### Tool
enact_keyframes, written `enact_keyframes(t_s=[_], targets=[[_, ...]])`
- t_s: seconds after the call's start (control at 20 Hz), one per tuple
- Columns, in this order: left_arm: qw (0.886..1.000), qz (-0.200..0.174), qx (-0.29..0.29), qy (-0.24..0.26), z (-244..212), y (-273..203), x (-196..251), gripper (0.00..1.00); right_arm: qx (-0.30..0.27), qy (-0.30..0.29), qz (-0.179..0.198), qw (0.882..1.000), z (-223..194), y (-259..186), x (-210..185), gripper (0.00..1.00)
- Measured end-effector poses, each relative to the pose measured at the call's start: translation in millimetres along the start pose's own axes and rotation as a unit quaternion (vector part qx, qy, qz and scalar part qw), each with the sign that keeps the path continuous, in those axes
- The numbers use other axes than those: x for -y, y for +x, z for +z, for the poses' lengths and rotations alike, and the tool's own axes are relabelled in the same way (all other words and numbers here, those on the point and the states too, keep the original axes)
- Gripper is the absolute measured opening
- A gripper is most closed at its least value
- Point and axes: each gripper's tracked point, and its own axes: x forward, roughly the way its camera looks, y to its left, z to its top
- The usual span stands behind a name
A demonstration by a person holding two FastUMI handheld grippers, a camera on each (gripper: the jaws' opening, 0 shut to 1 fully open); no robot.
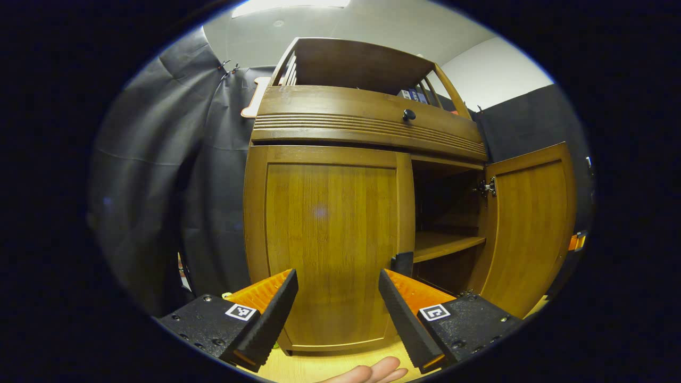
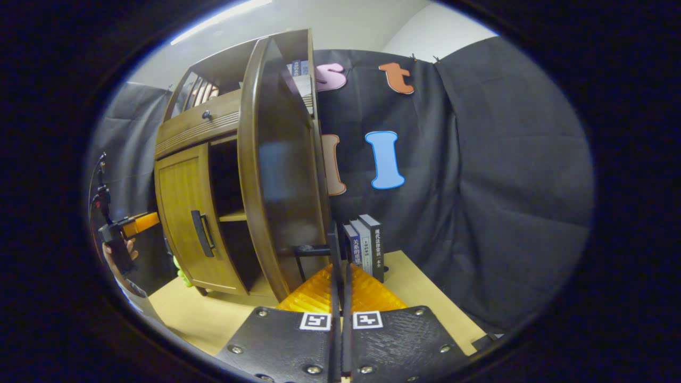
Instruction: Open the right door of the double-door shoe cabinet with the right hand, and open the left door with the left hand.
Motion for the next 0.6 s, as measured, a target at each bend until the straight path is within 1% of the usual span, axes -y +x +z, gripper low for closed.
enact_keyframes(t_s=[0.15,0.2,0.25,0.35,0.4,0.45,0.5,0.6], targets=[[1.0,-0.004,-0.007,-0.005,-6,5,6,0.92,0.0,-0.006,0.011,1.0,0,4,10,0.01],[1.0,-0.005,-0.009,-0.005,-8,8,9,0.95,-0.001,-0.007,0.015,1.0,0,4,12,0.01],[1.0,-0.006,-0.01,-0.007,-10,10,13,0.95,0.001,-0.007,0.02,1.0,0,3,13,0.01],[1.0,-0.015,-0.009,-0.013,-14,17,22,0.95,0.006,-0.022,0.015,1.0,1,-1,19,0.01],[1.0,-0.023,-0.008,-0.017,-16,21,29,0.92,0.012,-0.039,0.004,0.999,3,-4,28,0.07],[0.999,-0.03,-0.011,-0.02,-20,26,36,0.92,0.024,-0.051,-0.011,0.998,6,-7,36,0.24],[0.999,-0.034,-0.012,-0.021,-23,29,40,0.92,0.035,-0.055,-0.026,0.998,11,-15,45,0.32],[0.999,-0.034,-0.01,-0.024,-27,36,47,0.92,0.049,-0.032,-0.035,0.998,17,-33,53,0.55]])
